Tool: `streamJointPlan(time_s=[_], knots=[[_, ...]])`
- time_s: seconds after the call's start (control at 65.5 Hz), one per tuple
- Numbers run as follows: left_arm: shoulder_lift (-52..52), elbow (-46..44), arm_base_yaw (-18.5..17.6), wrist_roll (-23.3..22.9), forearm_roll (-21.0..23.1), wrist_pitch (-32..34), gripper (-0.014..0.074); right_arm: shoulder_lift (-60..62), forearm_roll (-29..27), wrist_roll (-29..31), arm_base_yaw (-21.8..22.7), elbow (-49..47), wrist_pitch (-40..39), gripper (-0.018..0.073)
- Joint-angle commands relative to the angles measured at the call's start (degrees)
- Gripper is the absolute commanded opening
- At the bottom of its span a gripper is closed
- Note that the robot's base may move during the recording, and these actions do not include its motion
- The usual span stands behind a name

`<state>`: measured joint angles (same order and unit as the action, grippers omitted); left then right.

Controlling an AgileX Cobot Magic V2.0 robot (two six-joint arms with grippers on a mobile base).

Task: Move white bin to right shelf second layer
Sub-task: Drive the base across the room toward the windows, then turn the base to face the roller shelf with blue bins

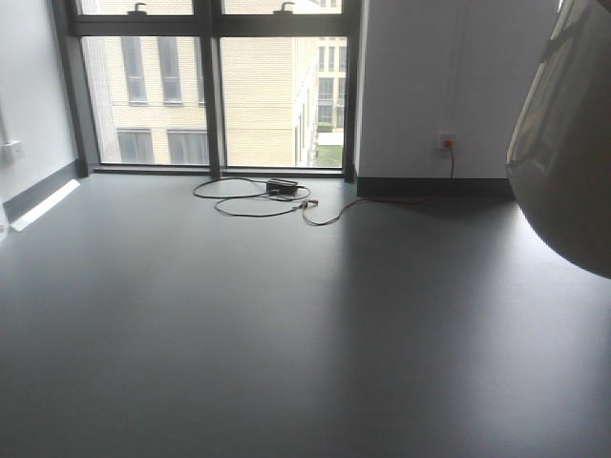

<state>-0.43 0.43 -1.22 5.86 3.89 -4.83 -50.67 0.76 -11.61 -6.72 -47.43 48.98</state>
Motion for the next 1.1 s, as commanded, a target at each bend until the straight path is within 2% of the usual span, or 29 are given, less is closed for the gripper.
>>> streamJointPlan(time_s=[0.0, 1.084], knots=[[-0.91, 2.11, 0.12, -0.15, 0.35, 4.83, 0.0085, 0.49, 0.37, 0.22, 0.27, -1.68, -3.72, 0.0057], [-0.91, 2.11, 0.12, -0.15, 0.35, 4.83, 0.0085, 0.49, 0.37, 0.22, 0.27, -1.68, -3.72, 0.0057]])
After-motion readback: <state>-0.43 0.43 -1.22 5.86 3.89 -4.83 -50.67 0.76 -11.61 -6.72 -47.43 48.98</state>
